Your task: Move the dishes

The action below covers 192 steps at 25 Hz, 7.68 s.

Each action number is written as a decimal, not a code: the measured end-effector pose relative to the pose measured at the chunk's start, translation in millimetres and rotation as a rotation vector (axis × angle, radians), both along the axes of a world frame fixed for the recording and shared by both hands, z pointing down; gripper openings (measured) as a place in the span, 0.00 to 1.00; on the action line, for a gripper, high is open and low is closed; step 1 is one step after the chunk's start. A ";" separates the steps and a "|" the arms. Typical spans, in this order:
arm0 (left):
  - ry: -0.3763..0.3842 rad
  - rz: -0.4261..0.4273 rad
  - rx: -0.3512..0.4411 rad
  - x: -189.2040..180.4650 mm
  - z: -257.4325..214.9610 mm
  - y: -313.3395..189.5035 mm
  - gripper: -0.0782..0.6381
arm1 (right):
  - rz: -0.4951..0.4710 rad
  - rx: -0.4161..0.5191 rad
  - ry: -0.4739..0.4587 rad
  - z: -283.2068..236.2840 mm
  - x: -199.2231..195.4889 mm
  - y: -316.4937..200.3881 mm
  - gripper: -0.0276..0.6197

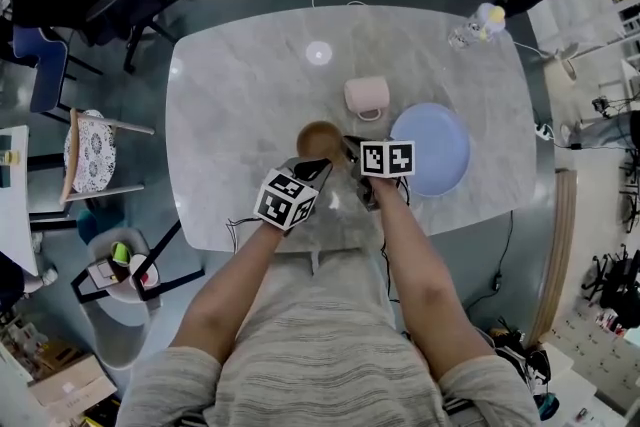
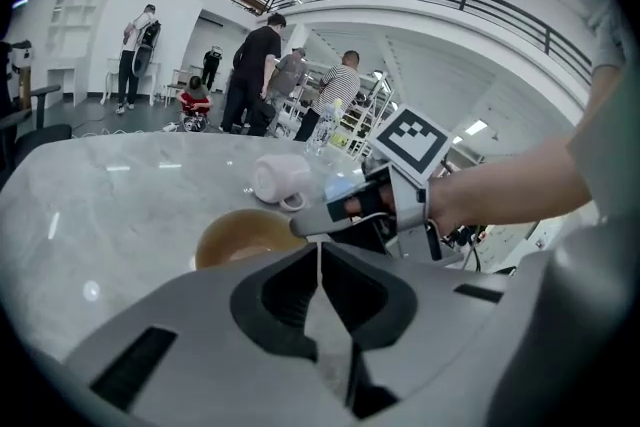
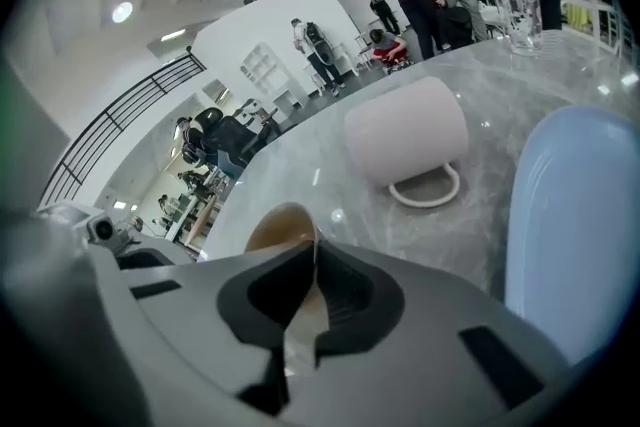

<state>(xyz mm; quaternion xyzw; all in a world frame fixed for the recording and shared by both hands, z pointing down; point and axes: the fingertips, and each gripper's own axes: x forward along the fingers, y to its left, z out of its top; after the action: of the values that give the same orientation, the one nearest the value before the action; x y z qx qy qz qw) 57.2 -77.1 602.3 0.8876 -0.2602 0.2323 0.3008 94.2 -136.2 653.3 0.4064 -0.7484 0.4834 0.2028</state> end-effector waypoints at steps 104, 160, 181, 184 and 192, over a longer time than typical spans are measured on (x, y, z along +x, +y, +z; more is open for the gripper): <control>0.046 -0.075 -0.073 36.8 -13.1 -28.0 0.15 | -0.249 0.080 -0.020 -65.7 45.6 -20.1 0.26; -0.005 -0.157 -0.056 -39.4 0.0 -9.1 0.15 | -1.819 0.471 1.645 -47.5 -14.0 8.0 0.39; 0.021 -0.097 -0.021 -20.9 -12.5 -13.3 0.15 | -0.590 0.524 0.627 -99.1 3.2 26.1 0.30; 0.022 -0.090 -0.019 -16.6 -12.5 -11.8 0.15 | -0.388 0.479 0.438 -96.4 18.2 30.2 0.30; 0.014 -0.082 -0.016 -9.1 -12.4 -4.0 0.15 | -0.355 0.543 0.305 -86.8 31.2 42.8 0.41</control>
<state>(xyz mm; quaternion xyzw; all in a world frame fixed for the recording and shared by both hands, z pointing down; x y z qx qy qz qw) 48.2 -81.2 589.9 0.8755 -0.2922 0.2156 0.3190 125.4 -93.4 566.5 0.3766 -0.8695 0.1578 0.2778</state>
